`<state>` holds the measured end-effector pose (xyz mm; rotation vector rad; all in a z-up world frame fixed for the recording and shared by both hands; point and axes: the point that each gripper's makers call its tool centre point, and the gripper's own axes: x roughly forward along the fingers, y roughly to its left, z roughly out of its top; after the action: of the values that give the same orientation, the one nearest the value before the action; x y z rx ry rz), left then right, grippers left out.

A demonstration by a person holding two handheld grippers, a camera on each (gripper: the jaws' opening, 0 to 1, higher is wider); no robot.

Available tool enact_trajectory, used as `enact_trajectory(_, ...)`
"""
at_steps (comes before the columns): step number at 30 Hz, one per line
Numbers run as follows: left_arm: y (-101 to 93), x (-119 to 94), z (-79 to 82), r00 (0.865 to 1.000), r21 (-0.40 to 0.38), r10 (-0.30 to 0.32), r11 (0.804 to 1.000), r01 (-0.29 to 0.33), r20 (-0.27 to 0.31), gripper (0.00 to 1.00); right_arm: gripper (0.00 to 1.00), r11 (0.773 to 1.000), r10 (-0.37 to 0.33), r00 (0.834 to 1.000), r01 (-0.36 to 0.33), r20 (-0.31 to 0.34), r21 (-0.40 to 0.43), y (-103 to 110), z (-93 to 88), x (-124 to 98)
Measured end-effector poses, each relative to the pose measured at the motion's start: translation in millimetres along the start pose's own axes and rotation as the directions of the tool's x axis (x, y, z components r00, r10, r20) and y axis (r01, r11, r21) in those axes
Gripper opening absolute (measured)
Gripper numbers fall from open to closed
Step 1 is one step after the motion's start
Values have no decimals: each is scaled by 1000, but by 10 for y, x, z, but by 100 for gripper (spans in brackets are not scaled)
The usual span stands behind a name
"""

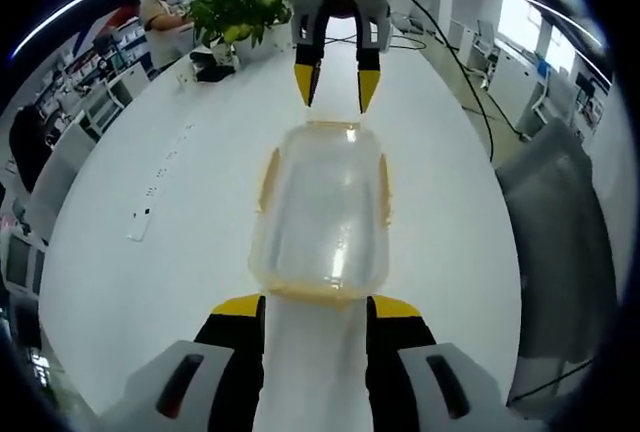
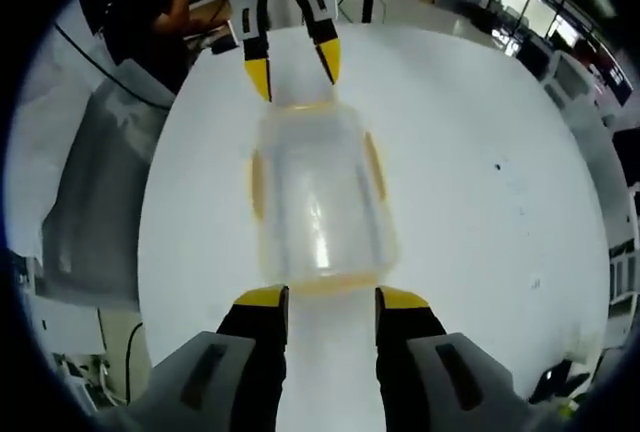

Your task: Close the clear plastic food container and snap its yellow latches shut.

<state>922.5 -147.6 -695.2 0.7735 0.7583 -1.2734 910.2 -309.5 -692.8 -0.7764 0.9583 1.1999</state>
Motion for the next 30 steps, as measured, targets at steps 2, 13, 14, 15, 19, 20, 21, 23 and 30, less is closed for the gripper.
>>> enact_trajectory(2, 9, -2, -10, 1000, -24, 16, 1000, -16, -4, 33, 30, 1000, -11, 1000, 10, 7, 19, 0, 10, 1)
enact_trajectory(13, 78, -39, 2, 993, -240, 117, 965, -107, 27, 29, 25, 982, -137, 986, 122, 99, 144, -24, 104, 0)
enact_trajectory(14, 75, -44, 1, 992, -255, 124, 960, -113, 28, 29, 25, 980, -141, 985, 124, 103, 157, -15, 103, 9)
enact_trajectory(15, 71, -46, -2, 991, -258, 128, 959, -117, 27, 28, 25, 978, -144, 984, 124, 108, 167, -9, 104, 15)
enact_trajectory(19, 41, -45, -18, 988, -300, 150, 944, -135, 26, 27, 24, 968, -155, 978, 123, 138, 220, 20, 135, 37)
enact_trajectory(20, 29, -40, -16, 988, -324, 153, 936, -135, 31, 27, 24, 965, -159, 977, 124, 143, 231, 26, 139, 43)
enact_trajectory(21, 26, -39, -18, 988, -328, 153, 935, -135, 32, 27, 24, 963, -165, 975, 127, 147, 239, 26, 145, 47)
enact_trajectory(23, 11, -28, -34, 986, -334, 166, 931, -146, 30, 27, 24, 958, -174, 972, 130, 157, 256, 25, 160, 55)
enact_trajectory(30, 10, -12, -45, 975, -437, 217, 882, -176, 44, 27, 24, 921, -227, 953, 143, 202, 362, 5, 193, 63)
